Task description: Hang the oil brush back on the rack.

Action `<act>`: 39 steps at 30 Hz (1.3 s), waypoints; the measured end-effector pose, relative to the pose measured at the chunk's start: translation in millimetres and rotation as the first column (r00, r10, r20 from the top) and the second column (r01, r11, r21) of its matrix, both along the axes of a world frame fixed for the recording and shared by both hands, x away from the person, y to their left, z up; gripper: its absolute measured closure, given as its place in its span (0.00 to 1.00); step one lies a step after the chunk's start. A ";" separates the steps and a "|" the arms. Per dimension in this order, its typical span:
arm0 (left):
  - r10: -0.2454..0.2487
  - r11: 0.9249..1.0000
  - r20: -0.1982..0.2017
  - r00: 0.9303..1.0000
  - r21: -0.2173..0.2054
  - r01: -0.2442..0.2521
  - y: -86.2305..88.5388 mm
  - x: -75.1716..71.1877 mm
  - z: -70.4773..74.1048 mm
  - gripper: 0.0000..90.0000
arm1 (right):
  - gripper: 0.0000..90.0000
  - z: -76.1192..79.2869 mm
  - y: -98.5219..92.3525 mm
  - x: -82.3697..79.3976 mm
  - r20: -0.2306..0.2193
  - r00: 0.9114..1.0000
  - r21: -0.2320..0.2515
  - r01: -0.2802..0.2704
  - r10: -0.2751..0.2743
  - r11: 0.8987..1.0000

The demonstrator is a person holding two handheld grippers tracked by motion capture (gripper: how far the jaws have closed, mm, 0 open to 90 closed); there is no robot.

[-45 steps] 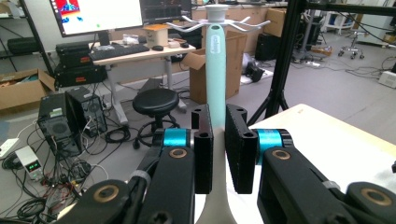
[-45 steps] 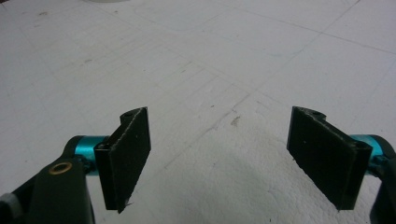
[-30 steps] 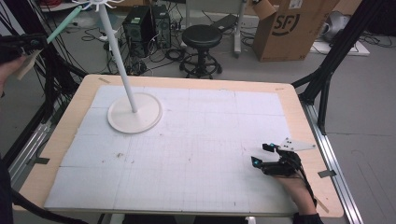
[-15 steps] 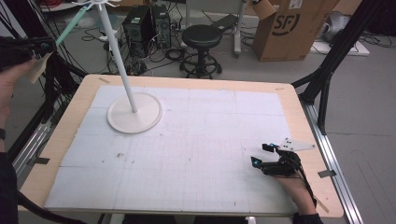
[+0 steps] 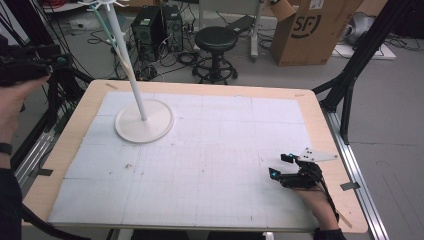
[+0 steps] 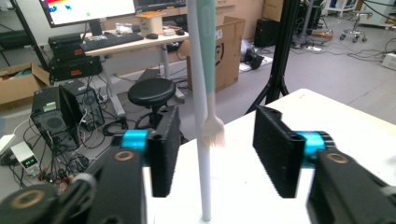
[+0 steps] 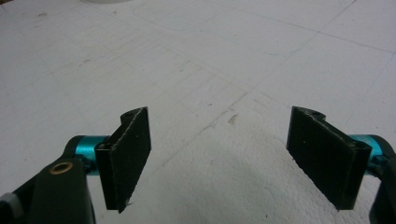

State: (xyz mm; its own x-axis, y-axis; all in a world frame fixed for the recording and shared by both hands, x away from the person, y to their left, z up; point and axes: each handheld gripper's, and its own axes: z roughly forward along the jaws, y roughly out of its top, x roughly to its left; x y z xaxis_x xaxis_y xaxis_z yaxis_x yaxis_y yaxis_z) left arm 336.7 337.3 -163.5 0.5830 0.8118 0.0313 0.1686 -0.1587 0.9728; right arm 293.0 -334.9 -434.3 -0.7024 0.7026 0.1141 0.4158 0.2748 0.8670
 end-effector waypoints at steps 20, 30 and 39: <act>-0.185 0.982 -0.026 0.982 0.016 0.186 -59.7 -34.8 -114.3 0.18 | 0.23 -1.9 1.9 -0.6 -0.015 1.000 -0.009 -0.005 0.005 1.000; -0.219 0.976 -0.075 0.973 -0.028 0.217 -77.7 -35.5 -174.5 0.17 | 0.23 -4.8 0.0 -2.0 -0.019 1.000 -0.015 0.000 -0.001 1.000; -0.220 0.975 -0.108 0.970 -0.041 0.217 -90.8 -38.3 -215.1 0.17 | 0.23 -7.5 -0.6 -1.6 -0.031 0.999 -0.020 0.006 -0.006 1.000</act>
